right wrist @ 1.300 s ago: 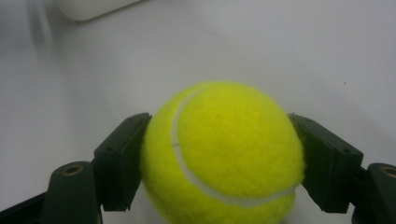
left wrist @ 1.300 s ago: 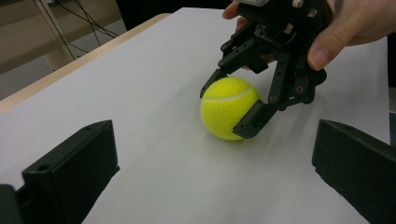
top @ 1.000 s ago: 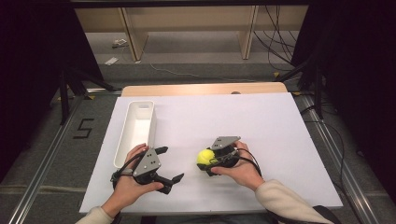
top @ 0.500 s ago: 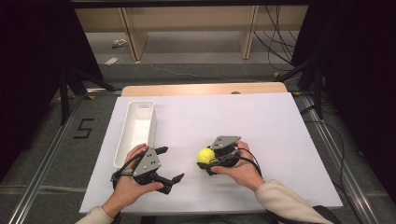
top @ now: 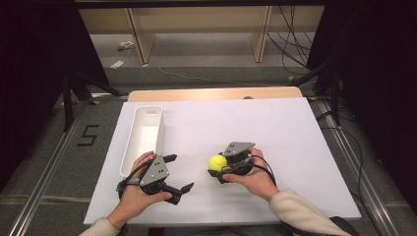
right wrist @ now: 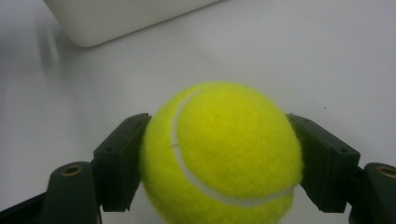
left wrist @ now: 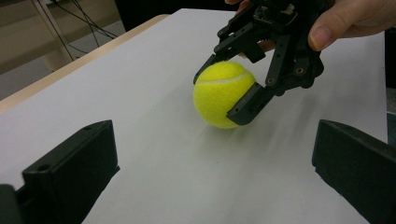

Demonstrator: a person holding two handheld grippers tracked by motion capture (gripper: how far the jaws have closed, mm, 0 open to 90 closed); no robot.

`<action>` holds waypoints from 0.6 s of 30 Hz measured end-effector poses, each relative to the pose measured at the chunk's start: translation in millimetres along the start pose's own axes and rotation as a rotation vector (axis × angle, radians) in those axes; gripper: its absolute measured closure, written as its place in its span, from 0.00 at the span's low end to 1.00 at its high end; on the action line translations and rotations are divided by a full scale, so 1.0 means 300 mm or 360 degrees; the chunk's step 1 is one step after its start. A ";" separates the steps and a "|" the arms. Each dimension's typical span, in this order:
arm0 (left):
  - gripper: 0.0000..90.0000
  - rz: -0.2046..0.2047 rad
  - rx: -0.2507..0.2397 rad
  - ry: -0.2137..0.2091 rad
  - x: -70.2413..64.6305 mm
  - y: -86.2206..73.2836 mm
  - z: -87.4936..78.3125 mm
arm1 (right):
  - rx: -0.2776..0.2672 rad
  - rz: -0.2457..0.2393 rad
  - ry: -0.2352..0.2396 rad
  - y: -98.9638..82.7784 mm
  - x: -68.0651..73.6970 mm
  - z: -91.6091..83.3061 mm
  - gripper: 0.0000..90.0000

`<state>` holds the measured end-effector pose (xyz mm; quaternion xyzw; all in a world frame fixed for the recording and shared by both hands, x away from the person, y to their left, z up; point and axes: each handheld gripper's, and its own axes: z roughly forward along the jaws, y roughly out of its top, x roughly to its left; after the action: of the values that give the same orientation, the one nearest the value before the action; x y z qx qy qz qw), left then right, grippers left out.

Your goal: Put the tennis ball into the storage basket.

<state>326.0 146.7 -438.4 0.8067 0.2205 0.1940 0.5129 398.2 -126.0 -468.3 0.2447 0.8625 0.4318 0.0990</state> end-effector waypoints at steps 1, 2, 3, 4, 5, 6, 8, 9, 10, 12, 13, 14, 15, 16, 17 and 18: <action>0.00 0.0001 0.0000 0.0000 0.000 0.000 0.000 | -0.0003 0.0000 -0.0001 0.001 -0.001 -0.001 0.29; 0.00 0.0000 0.0000 0.0000 0.000 0.000 0.000 | -0.0003 0.0000 -0.0001 0.001 -0.001 -0.001 0.29; 0.00 0.0001 0.0000 0.0000 0.000 0.000 0.000 | -0.0005 0.0004 -0.0004 0.001 0.000 -0.002 0.29; 0.00 0.0000 -0.0001 0.0000 0.000 0.000 0.000 | -0.0007 0.0009 -0.0005 0.002 0.000 -0.004 0.29; 0.00 0.0000 -0.0001 0.0001 0.000 0.000 0.000 | -0.0007 0.0009 -0.0005 0.002 0.000 -0.004 0.29; 0.00 -0.0001 -0.0002 0.0001 0.000 0.000 0.000 | -0.0011 0.0011 -0.0007 0.004 -0.001 -0.005 0.29; 0.00 -0.0001 -0.0002 0.0001 0.001 0.000 0.000 | -0.0016 0.0009 -0.0004 0.005 -0.002 -0.006 0.29; 0.00 -0.0001 -0.0002 0.0001 0.000 0.000 -0.001 | -0.0016 0.0014 -0.0004 0.005 -0.001 -0.007 0.29; 0.00 0.0000 -0.0002 0.0001 0.000 0.000 -0.001 | -0.0017 0.0016 -0.0006 0.005 -0.001 -0.007 0.29; 0.00 0.0000 -0.0003 0.0002 0.000 0.000 -0.001 | -0.0017 0.0016 -0.0006 0.006 -0.001 -0.007 0.29; 0.00 0.0000 -0.0003 0.0002 0.000 0.000 -0.001 | -0.0018 0.0017 -0.0006 0.005 -0.001 -0.007 0.29; 0.00 0.0000 -0.0002 0.0001 0.000 0.000 -0.001 | -0.0016 0.0017 -0.0006 0.005 -0.001 -0.007 0.29; 0.00 0.0001 -0.0003 0.0001 0.000 0.000 -0.001 | -0.0016 0.0017 -0.0006 0.005 -0.001 -0.007 0.29; 0.00 0.0000 -0.0003 0.0001 0.000 0.000 -0.001 | -0.0016 0.0018 -0.0005 0.005 -0.001 -0.007 0.29; 0.00 0.0000 -0.0003 0.0002 0.000 0.000 -0.001 | -0.0019 0.0019 -0.0007 0.006 -0.001 -0.007 0.29; 0.00 0.0000 -0.0003 0.0002 0.000 0.000 -0.001 | -0.0021 0.0020 -0.0008 0.006 -0.001 -0.008 0.29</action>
<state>325.9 147.0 -438.1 0.8061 0.2207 0.1948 0.5134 398.2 -126.8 -465.3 0.2507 0.8577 0.4375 0.1000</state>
